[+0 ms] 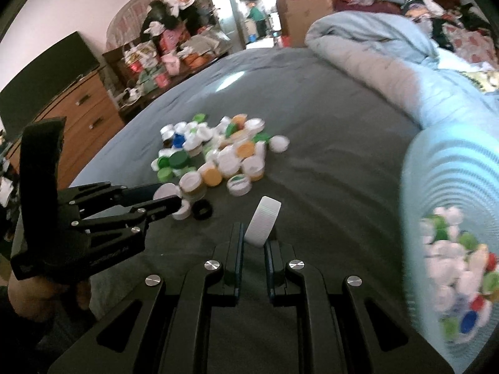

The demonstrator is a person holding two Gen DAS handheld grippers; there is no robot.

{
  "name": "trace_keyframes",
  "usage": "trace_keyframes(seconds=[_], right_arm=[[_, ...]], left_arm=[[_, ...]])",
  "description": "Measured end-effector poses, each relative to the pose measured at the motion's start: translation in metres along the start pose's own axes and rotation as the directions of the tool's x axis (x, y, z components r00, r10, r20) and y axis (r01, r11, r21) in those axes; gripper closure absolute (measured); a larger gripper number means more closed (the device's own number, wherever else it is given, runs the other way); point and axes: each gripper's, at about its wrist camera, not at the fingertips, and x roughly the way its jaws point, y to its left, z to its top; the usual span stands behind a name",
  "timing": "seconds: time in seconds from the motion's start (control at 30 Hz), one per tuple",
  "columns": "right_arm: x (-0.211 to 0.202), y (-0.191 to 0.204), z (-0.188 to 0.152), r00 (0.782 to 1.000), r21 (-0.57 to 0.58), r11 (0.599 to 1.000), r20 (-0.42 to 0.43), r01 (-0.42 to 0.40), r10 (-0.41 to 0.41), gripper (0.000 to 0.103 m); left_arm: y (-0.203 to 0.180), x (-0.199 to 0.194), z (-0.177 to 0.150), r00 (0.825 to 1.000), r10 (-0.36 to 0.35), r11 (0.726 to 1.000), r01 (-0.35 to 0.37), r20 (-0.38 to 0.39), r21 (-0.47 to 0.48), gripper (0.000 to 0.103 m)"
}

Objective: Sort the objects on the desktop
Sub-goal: 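Carry both held white caps over the light-blue basket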

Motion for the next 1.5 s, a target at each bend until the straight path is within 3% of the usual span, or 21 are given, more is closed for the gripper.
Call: trace_keyframes(seconds=[0.23, 0.57, 1.17, 1.5], right_arm=[[-0.037, -0.021, 0.000, 0.996, 0.025, 0.997, 0.040, 0.078, -0.079, 0.092], [-0.075, -0.042, -0.001, 0.987, 0.044, 0.991, 0.089, 0.128, -0.132, 0.092], [-0.139, -0.101, 0.004, 0.958, 0.136, 0.963, 0.140, 0.231, -0.249, 0.092], [-0.157, -0.135, -0.003, 0.952, 0.181, 0.947, 0.109, 0.265, -0.287, 0.092]], left_arm=[[-0.031, -0.010, 0.016, 1.000, 0.030, 0.999, -0.030, 0.005, 0.034, 0.072], [-0.065, -0.025, 0.037, 0.999, 0.034, 0.996, -0.037, 0.040, 0.076, 0.072], [-0.150, -0.028, 0.075, 0.998, -0.045, 0.986, 0.037, 0.050, 0.161, 0.072], [-0.204, -0.024, 0.101, 0.994, -0.104, 0.971, 0.095, 0.028, 0.220, 0.072]])
